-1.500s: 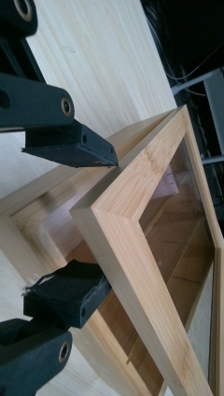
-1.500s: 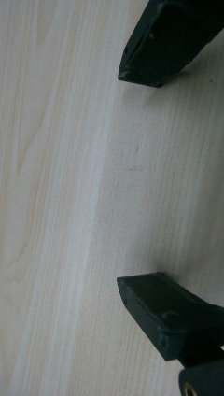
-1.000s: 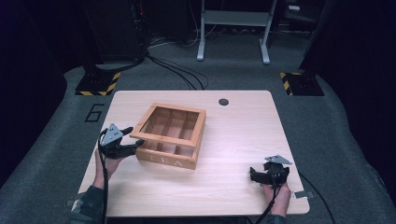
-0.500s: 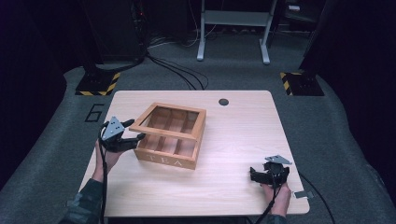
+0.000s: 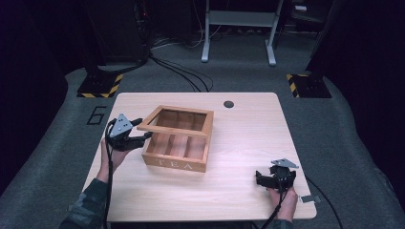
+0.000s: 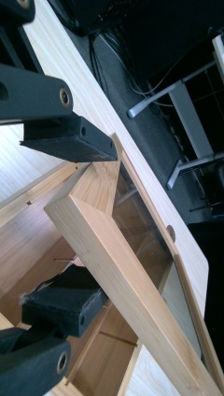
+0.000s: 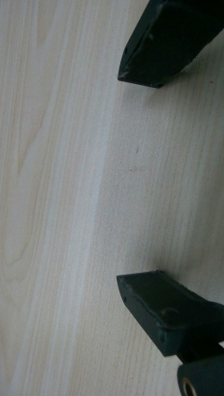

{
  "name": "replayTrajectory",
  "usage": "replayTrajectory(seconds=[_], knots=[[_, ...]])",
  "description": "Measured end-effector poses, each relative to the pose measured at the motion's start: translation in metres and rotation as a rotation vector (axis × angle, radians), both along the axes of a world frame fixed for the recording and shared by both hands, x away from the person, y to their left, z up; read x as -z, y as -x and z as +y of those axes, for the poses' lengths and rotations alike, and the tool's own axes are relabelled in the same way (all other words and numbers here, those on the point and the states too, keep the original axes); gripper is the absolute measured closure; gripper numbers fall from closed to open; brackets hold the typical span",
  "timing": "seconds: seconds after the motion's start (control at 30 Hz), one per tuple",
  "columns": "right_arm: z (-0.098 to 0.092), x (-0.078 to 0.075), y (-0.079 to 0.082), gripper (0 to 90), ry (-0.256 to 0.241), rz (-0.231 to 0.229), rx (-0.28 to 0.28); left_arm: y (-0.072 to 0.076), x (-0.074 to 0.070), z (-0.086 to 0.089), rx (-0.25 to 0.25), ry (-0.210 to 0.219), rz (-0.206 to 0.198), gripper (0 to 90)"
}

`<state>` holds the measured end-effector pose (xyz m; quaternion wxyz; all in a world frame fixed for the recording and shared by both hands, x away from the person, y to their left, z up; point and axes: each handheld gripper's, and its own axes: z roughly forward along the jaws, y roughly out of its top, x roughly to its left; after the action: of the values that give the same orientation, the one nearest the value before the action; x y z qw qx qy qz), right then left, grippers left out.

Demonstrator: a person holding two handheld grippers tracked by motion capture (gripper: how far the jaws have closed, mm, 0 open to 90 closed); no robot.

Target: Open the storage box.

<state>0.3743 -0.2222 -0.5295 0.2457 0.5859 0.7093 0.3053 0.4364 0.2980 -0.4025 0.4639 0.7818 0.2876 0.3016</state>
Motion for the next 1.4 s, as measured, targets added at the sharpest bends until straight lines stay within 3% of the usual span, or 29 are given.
replayTrajectory(seconds=[0.23, 0.67, 0.83, 1.4], knots=[[0.0, 0.0, 0.0, 3.2, 0.0, 0.001, 0.001, -0.002, -0.01, -0.009, -0.004, 0.007, 0.008, 40.9], [0.0, 0.0, 0.0, 3.2, -0.001, 0.001, 0.0, -0.03, -0.04, -0.004, 0.042, 0.022, 0.078, 46.0], [0.0, 0.0, 0.0, 3.2, -0.002, 0.0, 0.003, -0.036, -0.048, -0.004, 0.048, 0.005, 0.082, 47.3], [0.001, 0.0, 0.0, 3.3, -0.006, -0.001, 0.009, -0.063, -0.072, 0.001, 0.092, 0.024, 0.158, 50.0]])
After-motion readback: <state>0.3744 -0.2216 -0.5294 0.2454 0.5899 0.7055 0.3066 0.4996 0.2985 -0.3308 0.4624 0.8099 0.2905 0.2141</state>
